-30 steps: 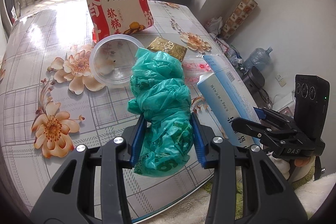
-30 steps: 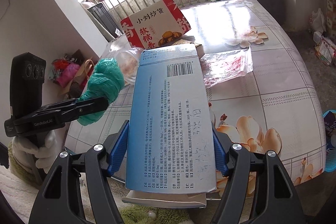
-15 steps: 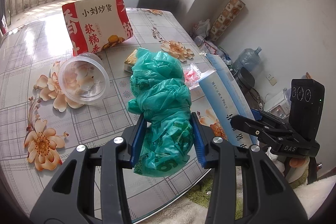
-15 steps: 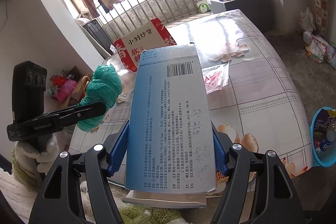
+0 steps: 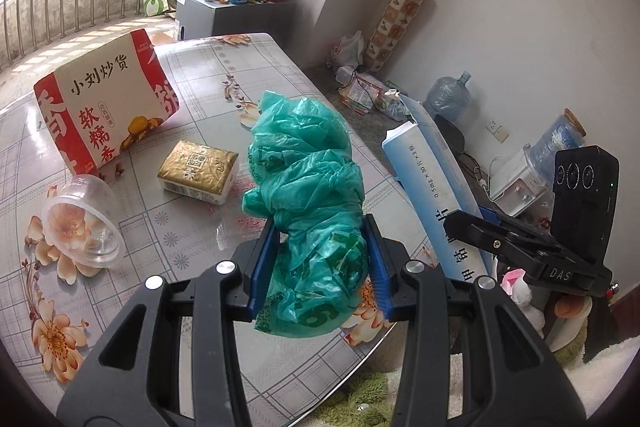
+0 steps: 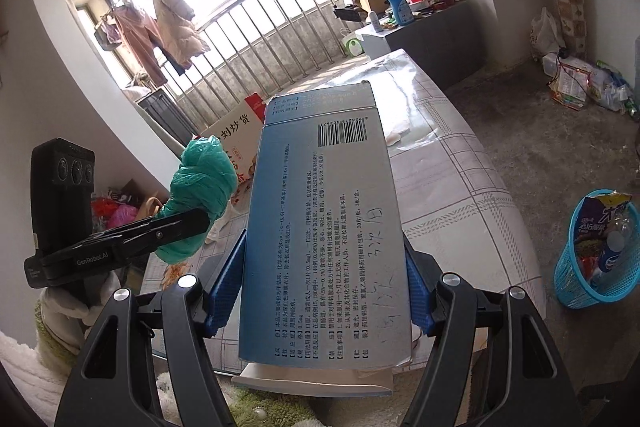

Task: Collect trash
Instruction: 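Carry the box and green bag in both tools to the blue wastebasket, then open both tools over the wastebasket to drop the box and bag, then move both tools back to the table pile, then grasp the clear pink-printed plastic bag with the right tool, then grasp the gold packet with the left tool while the right tool holds the bag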

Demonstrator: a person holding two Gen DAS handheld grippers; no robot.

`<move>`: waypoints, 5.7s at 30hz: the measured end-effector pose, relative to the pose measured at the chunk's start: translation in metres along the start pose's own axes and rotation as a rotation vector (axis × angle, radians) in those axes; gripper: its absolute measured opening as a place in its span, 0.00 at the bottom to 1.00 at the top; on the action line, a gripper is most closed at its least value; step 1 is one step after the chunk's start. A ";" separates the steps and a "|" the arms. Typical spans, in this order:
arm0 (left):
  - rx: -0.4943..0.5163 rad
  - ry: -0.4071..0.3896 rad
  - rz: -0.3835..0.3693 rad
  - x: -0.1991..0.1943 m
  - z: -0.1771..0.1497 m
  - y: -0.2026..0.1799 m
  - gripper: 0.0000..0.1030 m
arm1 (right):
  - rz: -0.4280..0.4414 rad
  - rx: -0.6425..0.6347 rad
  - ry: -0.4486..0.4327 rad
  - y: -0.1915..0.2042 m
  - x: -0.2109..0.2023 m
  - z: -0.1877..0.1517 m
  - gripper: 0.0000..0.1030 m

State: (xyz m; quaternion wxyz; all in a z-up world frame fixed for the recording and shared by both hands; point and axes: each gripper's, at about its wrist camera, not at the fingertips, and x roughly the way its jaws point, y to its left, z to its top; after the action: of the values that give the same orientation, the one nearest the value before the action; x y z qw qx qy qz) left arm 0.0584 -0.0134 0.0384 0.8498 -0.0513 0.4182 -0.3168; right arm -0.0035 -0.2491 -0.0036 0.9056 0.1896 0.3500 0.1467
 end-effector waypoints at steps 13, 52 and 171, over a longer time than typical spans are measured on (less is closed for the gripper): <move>0.176 0.154 -0.184 0.131 0.082 -0.119 0.39 | -0.230 0.439 -0.207 -0.163 -0.077 0.009 0.65; 0.276 0.320 -0.210 0.338 0.130 -0.259 0.77 | -0.422 1.238 -0.308 -0.409 -0.041 -0.092 0.75; -0.074 0.124 0.295 0.125 0.022 0.037 0.81 | -0.060 0.378 0.131 -0.138 0.052 -0.002 0.06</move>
State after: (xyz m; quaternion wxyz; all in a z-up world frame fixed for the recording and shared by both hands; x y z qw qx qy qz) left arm 0.1495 -0.0605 -0.0457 0.8572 -0.0011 0.4842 -0.1752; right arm 0.0504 -0.3499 -0.0967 0.8331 0.3357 0.4350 0.0635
